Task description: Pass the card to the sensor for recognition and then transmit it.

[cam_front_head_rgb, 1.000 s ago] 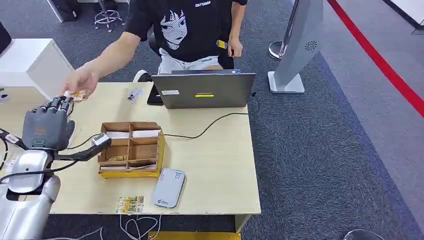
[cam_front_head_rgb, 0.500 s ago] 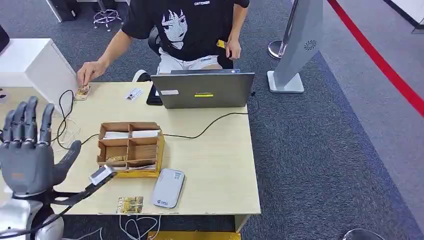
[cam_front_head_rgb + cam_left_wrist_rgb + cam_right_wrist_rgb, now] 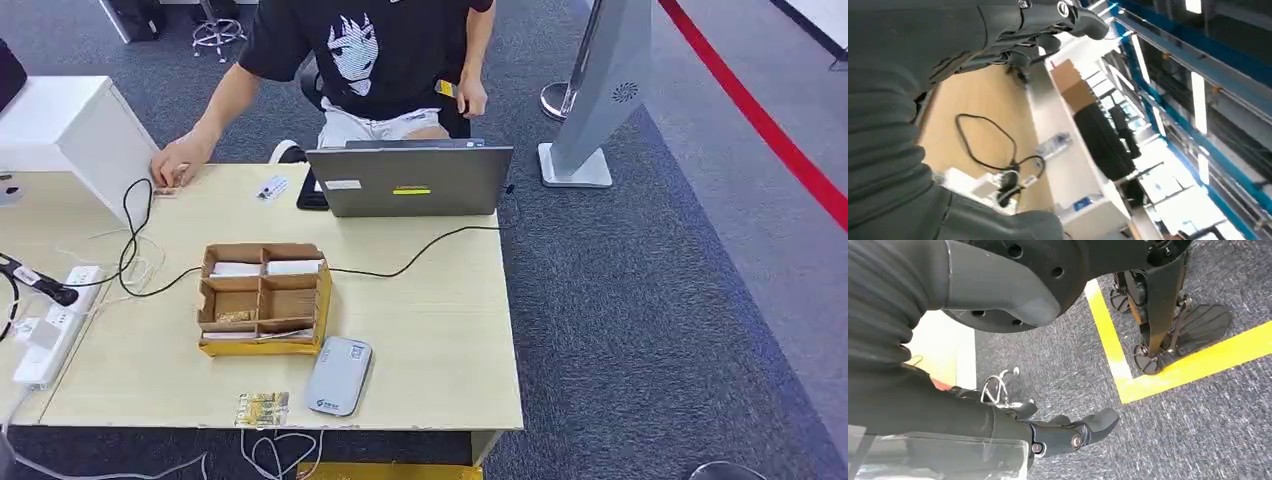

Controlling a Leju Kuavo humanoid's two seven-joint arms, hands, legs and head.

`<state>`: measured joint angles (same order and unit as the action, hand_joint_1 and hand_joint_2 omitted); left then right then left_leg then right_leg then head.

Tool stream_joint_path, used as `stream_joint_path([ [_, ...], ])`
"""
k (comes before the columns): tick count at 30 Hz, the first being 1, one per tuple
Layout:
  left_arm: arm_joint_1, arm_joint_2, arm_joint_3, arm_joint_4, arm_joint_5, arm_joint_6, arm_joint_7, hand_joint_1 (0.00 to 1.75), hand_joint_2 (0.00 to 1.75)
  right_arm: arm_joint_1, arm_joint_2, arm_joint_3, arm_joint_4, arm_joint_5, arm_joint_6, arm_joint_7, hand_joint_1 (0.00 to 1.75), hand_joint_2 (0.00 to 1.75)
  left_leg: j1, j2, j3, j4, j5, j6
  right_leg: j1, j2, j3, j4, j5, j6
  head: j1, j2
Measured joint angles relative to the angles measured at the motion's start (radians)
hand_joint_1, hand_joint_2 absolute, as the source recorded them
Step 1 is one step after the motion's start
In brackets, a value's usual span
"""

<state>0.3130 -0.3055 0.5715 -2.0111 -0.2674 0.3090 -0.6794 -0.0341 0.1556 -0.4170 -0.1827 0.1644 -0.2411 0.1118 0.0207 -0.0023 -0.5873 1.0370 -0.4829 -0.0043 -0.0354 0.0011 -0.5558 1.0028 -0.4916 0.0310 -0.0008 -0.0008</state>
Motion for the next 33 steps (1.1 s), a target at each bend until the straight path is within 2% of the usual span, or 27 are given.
stream_joint_path([
  [5, 0.000, -0.022, 0.058, 0.033, 0.013, -0.004, 0.002, 0.00, 1.75, 0.000, 0.000, -0.010, -0.003, 0.003, -0.002, 0.001, 0.00, 1.75, 0.000, 0.000, 0.000, 0.000, 0.000, 0.000, 0.000, 0.000, 0.000, 0.000, 0.000, 0.000, 0.000, 0.000],
  [9, -0.010, -0.030, 0.084, 0.080, 0.106, -0.050, 0.029, 0.00, 1.75, 0.000, 0.000, -0.019, -0.006, 0.013, -0.015, -0.001, 0.00, 1.75, 0.000, 0.000, 0.000, 0.000, 0.000, 0.000, 0.000, 0.000, 0.000, 0.000, 0.000, 0.000, 0.000, 0.000],
  [11, -0.050, -0.034, 0.143, 0.206, 0.094, -0.157, 0.026, 0.00, 1.75, 0.000, 0.000, -0.031, -0.008, 0.029, -0.018, -0.006, 0.00, 1.75, -0.001, -0.001, 0.000, 0.000, 0.000, 0.000, 0.000, -0.001, 0.001, 0.000, 0.000, 0.000, 0.001, 0.000],
  [13, -0.095, -0.026, 0.224, 0.351, 0.004, -0.242, 0.026, 0.00, 1.75, -0.001, 0.000, -0.033, -0.010, 0.048, -0.016, -0.017, 0.00, 1.75, 0.000, 0.000, 0.002, 0.000, 0.000, 0.000, 0.000, 0.000, 0.001, 0.000, 0.000, 0.000, 0.001, 0.000],
  [15, -0.163, 0.005, 0.301, 0.545, -0.113, -0.264, 0.026, 0.00, 1.75, 0.001, 0.000, -0.034, -0.012, 0.070, -0.016, -0.034, 0.00, 1.75, -0.001, 0.000, 0.003, -0.001, 0.000, 0.000, 0.000, 0.001, 0.002, 0.000, 0.000, 0.000, -0.002, 0.000],
  [17, -0.206, 0.059, 0.373, 0.789, -0.253, -0.243, 0.013, 0.00, 1.75, 0.000, 0.000, -0.039, -0.013, 0.095, -0.010, -0.045, 0.00, 1.75, 0.000, 0.001, 0.004, -0.001, 0.000, -0.001, 0.000, 0.001, 0.002, 0.000, 0.000, 0.000, 0.001, 0.000],
  [18, -0.225, 0.083, 0.395, 0.870, -0.286, -0.234, 0.014, 0.00, 1.75, 0.001, 0.000, -0.042, -0.014, 0.099, -0.009, -0.047, 0.07, 1.75, 0.000, 0.001, 0.004, -0.001, 0.000, -0.001, 0.000, 0.002, 0.002, 0.000, 0.000, 0.000, -0.001, 0.000],
  [19, -0.249, 0.108, 0.424, 1.000, -0.323, -0.224, 0.039, 0.51, 1.75, 0.001, 0.000, -0.046, -0.014, 0.111, -0.008, -0.048, 1.40, 1.75, 0.000, 0.001, 0.003, -0.001, 0.000, -0.001, 0.000, 0.001, 0.002, 0.000, 0.000, 0.000, -0.001, 0.000],
  [20, -0.268, 0.132, 0.443, 1.099, -0.352, -0.225, 0.088, 1.75, 1.75, 0.002, 0.000, -0.048, -0.015, 0.124, -0.005, -0.044, 1.75, 1.75, 0.000, 0.000, 0.003, -0.001, 0.000, -0.001, 0.000, 0.001, 0.003, 0.000, 0.000, 0.000, 0.000, 0.000],
  [21, -0.278, 0.148, 0.459, 1.185, -0.381, -0.230, 0.152, 1.75, 1.75, 0.002, 0.000, -0.048, -0.015, 0.134, -0.001, -0.038, 1.75, 1.75, 0.000, 0.000, 0.003, -0.001, 0.000, -0.001, 0.000, 0.001, 0.003, 0.000, 0.000, 0.000, 0.000, 0.000],
  [23, -0.289, 0.172, 0.470, 1.338, -0.464, -0.230, 0.334, 1.75, 1.75, 0.002, 0.000, -0.049, -0.015, 0.159, 0.017, -0.017, 1.75, 1.75, -0.001, 0.000, 0.003, -0.001, 0.000, 0.000, -0.001, 0.001, 0.002, 0.000, 0.000, 0.000, -0.001, 0.000],
  [24, -0.295, 0.177, 0.470, 1.397, -0.502, -0.230, 0.443, 1.75, 1.75, 0.003, 0.000, -0.050, -0.015, 0.169, 0.023, -0.005, 1.75, 1.75, -0.001, 0.000, 0.003, -0.001, 0.000, 0.000, -0.001, 0.001, 0.003, 0.000, 0.000, 0.000, -0.001, 0.000],
  [25, -0.300, 0.181, 0.470, 1.464, -0.530, -0.238, 0.584, 1.75, 1.75, 0.004, 0.000, -0.051, -0.015, 0.177, 0.031, 0.009, 1.75, 1.75, -0.001, 0.000, 0.003, 0.000, -0.001, 0.000, -0.001, 0.001, 0.003, -0.001, 0.000, 0.000, 0.000, 0.000],
  [26, -0.302, 0.181, 0.473, 1.505, -0.530, -0.243, 0.654, 1.75, 1.75, 0.004, 0.000, -0.052, -0.015, 0.183, 0.033, 0.016, 1.75, 1.75, -0.001, 0.000, 0.003, 0.000, -0.001, 0.001, -0.001, 0.001, 0.003, -0.001, 0.000, 0.000, 0.000, 0.000],
  [27, -0.303, 0.180, 0.477, 1.550, -0.527, -0.246, 0.704, 1.75, 1.75, 0.004, 0.000, -0.054, -0.015, 0.183, 0.035, 0.025, 1.75, 1.75, -0.002, 0.001, 0.003, 0.000, -0.001, 0.002, -0.001, 0.001, 0.003, -0.002, 0.000, 0.000, 0.000, 0.000],
  [28, -0.306, 0.178, 0.486, 1.590, -0.512, -0.243, 0.730, 1.75, 1.75, 0.005, 0.000, -0.056, -0.015, 0.185, 0.038, 0.037, 1.75, 1.75, -0.001, 0.000, 0.003, 0.000, -0.001, 0.002, -0.001, 0.001, 0.003, -0.002, 0.000, 0.000, 0.001, 0.000],
  [30, -0.314, 0.176, 0.500, 1.630, -0.483, -0.232, 0.752, 1.75, 1.75, 0.005, 0.000, -0.058, -0.015, 0.188, 0.045, 0.059, 1.75, 1.75, -0.002, 0.000, 0.003, 0.000, -0.002, 0.002, -0.001, 0.000, 0.003, -0.002, 0.000, 0.000, 0.000, 0.000],
  [31, -0.320, 0.175, 0.515, 1.653, -0.471, -0.226, 0.752, 1.55, 1.75, 0.006, 0.000, -0.059, -0.015, 0.192, 0.050, 0.073, 0.00, 1.75, -0.002, 0.000, 0.003, 0.000, -0.002, 0.002, -0.001, 0.000, 0.003, -0.002, 0.000, 0.000, 0.000, 0.000],
  [32, -0.325, 0.175, 0.522, 1.666, -0.469, -0.225, 0.750, 1.26, 1.75, 0.006, 0.002, -0.059, -0.015, 0.194, 0.052, 0.081, 0.00, 1.75, -0.001, 0.000, 0.003, 0.000, -0.002, 0.002, -0.001, 0.000, 0.003, -0.002, 0.000, 0.000, 0.000, 0.000],
  [33, -0.330, 0.174, 0.532, 1.682, -0.470, -0.224, 0.743, 0.00, 1.75, 0.007, 0.003, -0.060, -0.014, 0.198, 0.051, 0.088, 0.00, 1.75, -0.001, 0.000, 0.003, 0.000, -0.002, 0.002, -0.001, 0.000, 0.003, -0.002, 0.000, 0.000, 0.000, 0.000],
])
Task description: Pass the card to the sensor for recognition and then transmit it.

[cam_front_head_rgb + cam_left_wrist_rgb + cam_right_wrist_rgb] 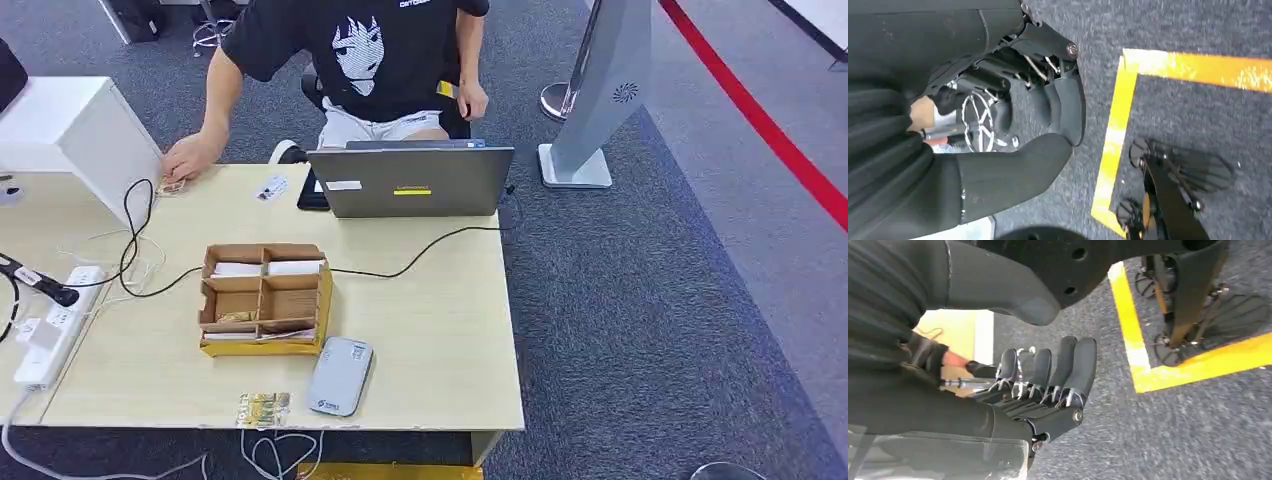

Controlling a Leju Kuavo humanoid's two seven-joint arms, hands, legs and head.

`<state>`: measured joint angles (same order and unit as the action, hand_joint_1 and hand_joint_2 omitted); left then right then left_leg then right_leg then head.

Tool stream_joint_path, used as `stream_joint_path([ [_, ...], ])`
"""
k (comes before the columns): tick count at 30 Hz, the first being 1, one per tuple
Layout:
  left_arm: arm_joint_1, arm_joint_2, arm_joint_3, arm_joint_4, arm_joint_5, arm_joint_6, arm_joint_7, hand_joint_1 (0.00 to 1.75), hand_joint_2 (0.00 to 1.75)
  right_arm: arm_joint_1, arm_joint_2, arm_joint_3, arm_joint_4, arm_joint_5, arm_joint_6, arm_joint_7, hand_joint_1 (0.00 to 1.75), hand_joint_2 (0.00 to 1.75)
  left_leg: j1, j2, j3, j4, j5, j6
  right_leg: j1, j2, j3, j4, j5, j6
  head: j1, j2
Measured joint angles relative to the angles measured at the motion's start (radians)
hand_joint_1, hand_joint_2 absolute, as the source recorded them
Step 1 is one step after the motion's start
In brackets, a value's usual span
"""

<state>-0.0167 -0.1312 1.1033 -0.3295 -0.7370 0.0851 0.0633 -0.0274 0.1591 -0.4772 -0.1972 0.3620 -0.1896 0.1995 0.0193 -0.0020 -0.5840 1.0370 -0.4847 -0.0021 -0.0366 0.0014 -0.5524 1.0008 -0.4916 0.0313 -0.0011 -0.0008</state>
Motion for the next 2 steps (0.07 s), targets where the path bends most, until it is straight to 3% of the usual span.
stream_joint_path([
  [2, -0.005, 0.000, 0.006, 0.018, -0.007, -0.001, -0.012, 0.00, 1.75, 0.001, 0.003, -0.005, 0.000, 0.002, 0.001, 0.004, 0.00, 1.75, 0.001, 0.000, 0.000, 0.000, 0.000, 0.000, 0.001, 0.000, 0.000, 0.000, 0.000, 0.000, -0.001, 0.000],
])
